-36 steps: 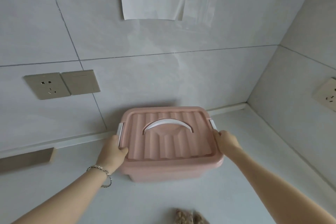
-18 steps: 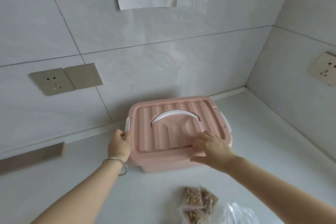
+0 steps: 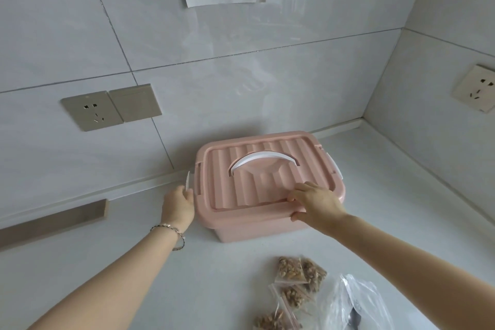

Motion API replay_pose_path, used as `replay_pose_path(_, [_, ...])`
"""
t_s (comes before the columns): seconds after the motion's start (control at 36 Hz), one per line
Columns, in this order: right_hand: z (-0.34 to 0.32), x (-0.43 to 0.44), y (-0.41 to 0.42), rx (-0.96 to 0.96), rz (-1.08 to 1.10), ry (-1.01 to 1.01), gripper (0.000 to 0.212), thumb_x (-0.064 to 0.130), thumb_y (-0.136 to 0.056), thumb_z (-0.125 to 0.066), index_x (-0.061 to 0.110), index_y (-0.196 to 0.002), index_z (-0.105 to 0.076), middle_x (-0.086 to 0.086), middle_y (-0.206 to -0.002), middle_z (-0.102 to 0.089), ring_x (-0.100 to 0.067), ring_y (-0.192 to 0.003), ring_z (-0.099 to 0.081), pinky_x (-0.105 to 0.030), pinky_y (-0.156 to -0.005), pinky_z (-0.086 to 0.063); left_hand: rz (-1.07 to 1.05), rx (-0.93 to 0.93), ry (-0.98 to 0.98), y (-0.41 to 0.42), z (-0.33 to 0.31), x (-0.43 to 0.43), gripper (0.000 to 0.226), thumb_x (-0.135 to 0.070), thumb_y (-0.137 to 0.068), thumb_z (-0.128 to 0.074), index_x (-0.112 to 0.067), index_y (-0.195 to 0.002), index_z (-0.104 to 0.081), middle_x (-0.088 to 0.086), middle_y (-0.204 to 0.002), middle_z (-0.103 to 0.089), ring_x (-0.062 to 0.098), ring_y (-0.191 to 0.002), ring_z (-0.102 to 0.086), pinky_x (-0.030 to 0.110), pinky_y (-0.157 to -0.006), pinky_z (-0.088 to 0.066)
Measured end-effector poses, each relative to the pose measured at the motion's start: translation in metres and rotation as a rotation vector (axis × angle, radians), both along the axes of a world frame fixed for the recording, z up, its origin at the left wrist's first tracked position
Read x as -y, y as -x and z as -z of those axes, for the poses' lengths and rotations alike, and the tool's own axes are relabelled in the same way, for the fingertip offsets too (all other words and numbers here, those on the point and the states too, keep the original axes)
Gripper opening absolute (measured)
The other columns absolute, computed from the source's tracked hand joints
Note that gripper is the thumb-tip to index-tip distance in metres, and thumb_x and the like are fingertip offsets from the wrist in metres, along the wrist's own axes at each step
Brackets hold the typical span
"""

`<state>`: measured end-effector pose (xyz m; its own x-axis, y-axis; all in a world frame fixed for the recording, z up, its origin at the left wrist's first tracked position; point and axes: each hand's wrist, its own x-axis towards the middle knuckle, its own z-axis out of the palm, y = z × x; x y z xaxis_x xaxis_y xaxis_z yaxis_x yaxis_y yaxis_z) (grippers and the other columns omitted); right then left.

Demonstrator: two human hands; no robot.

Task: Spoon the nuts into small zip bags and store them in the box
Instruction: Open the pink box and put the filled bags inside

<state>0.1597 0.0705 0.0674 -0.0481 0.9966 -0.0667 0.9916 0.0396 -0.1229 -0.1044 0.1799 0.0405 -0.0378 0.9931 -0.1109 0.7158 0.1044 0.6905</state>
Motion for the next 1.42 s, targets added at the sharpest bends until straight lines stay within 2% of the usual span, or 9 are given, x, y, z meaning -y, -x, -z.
replay_pose_path(0.14, [-0.009, -0.001, 0.000, -0.054, 0.032, -0.014, 0.039, 0.034, -0.079, -0.068, 0.022, -0.115, -0.060, 0.009, -0.114, -0.057, -0.014, -0.111, -0.047, -0.026, -0.078, -0.040, 0.102, 0.222, -0.042, -0.010, -0.008, 0.029, 0.030, -0.024, -0.096, -0.036, -0.006, -0.075, -0.048, 0.012, -0.070, -0.044, 0.022, -0.067, -0.042, 0.033, -0.061, -0.034])
replay_pose_path(0.28, [-0.042, -0.008, 0.003, -0.090, 0.057, -0.026, 0.037, 0.037, -0.077, -0.069, 0.026, -0.112, -0.061, 0.012, -0.113, -0.056, -0.010, -0.113, -0.045, -0.022, -0.072, -0.033, 0.062, 0.447, 0.053, -0.008, -0.004, 0.034, 0.039, -0.058, -0.090, -0.029, -0.030, -0.108, -0.050, 0.002, -0.118, -0.057, 0.025, -0.108, -0.055, 0.048, -0.095, -0.046])
replay_pose_path(0.39, [-0.075, -0.008, -0.003, -0.098, 0.083, -0.081, 0.039, 0.032, -0.074, -0.072, 0.025, -0.111, -0.062, 0.012, -0.113, -0.056, -0.010, -0.113, -0.044, -0.024, -0.075, -0.037, 0.049, 0.446, 0.085, -0.011, -0.005, 0.037, 0.045, -0.054, -0.096, -0.022, -0.023, -0.110, -0.052, 0.006, -0.111, -0.059, 0.027, -0.104, -0.058, 0.039, -0.087, -0.047])
replay_pose_path(0.58, [-0.075, 0.024, -0.052, -0.120, 0.315, -0.291, 0.037, 0.027, -0.072, -0.076, 0.017, -0.106, -0.066, 0.002, -0.107, -0.061, -0.019, -0.109, -0.048, -0.030, -0.073, -0.043, 0.171, 0.211, 0.078, -0.017, 0.002, 0.049, 0.043, -0.008, -0.087, -0.053, -0.010, -0.129, -0.043, 0.005, -0.120, -0.053, 0.026, -0.111, -0.052, 0.033, -0.093, -0.042])
replay_pose_path(0.69, [-0.037, 0.051, -0.084, -0.239, 0.577, -0.334, 0.036, 0.027, -0.075, -0.074, 0.016, -0.108, -0.066, 0.000, -0.111, -0.061, -0.021, -0.111, -0.049, -0.027, -0.072, -0.035, 0.190, -0.002, 0.018, -0.029, 0.004, 0.065, 0.056, -0.015, -0.097, -0.040, -0.001, -0.144, -0.015, 0.012, -0.153, -0.010, 0.032, -0.128, -0.040, 0.037, -0.095, -0.037])
replay_pose_path(0.81, [0.011, 0.079, -0.104, -0.339, 0.812, -0.332, 0.021, 0.028, -0.076, -0.069, 0.013, -0.091, -0.067, -0.005, -0.100, -0.060, -0.026, -0.097, -0.051, -0.030, -0.065, -0.032, 0.151, 0.012, -0.039, -0.036, 0.010, 0.074, 0.053, -0.015, -0.098, -0.034, 0.002, -0.144, -0.013, 0.011, -0.155, -0.002, 0.033, -0.133, -0.034, 0.040, -0.099, -0.035])
replay_pose_path(0.97, [0.080, 0.114, -0.110, -0.354, 1.068, -0.289, 0.017, 0.025, -0.082, -0.057, 0.009, -0.077, -0.061, -0.008, -0.095, -0.059, -0.027, -0.076, -0.048, -0.029, -0.057, -0.032, 0.134, 0.033, -0.061, -0.037, 0.015, 0.075, 0.053, -0.012, -0.098, -0.034, 0.005, -0.144, -0.013, 0.014, -0.155, -0.002, 0.033, -0.136, -0.028, 0.039, -0.104, -0.030])
replay_pose_path(1.28, [0.139, 0.109, -0.088, -0.346, 1.091, 0.023, 0.019, 0.025, -0.082, -0.053, 0.013, -0.092, -0.064, -0.006, -0.100, -0.056, -0.026, -0.098, -0.051, -0.029, -0.070, -0.040, 0.127, -0.013, -0.082, -0.037, 0.016, 0.076, 0.051, -0.012, -0.097, -0.037, 0.004, -0.143, -0.019, 0.015, -0.154, -0.007, 0.028, -0.138, -0.023, 0.037, -0.106, -0.025])
replay_pose_path(1.42, [0.128, 0.106, -0.081, -0.448, 1.039, -0.008, 0.020, 0.014, -0.081, -0.048, 0.014, -0.090, -0.065, -0.008, -0.100, -0.061, -0.028, -0.091, -0.055, -0.030, -0.065, -0.041, 0.268, -0.104, -0.459, -0.039, 0.028, 0.105, 0.050, 0.004, -0.081, -0.058, 0.002, -0.129, -0.043, 0.026, -0.138, -0.033, 0.038, -0.128, -0.026, 0.046, -0.107, -0.022])
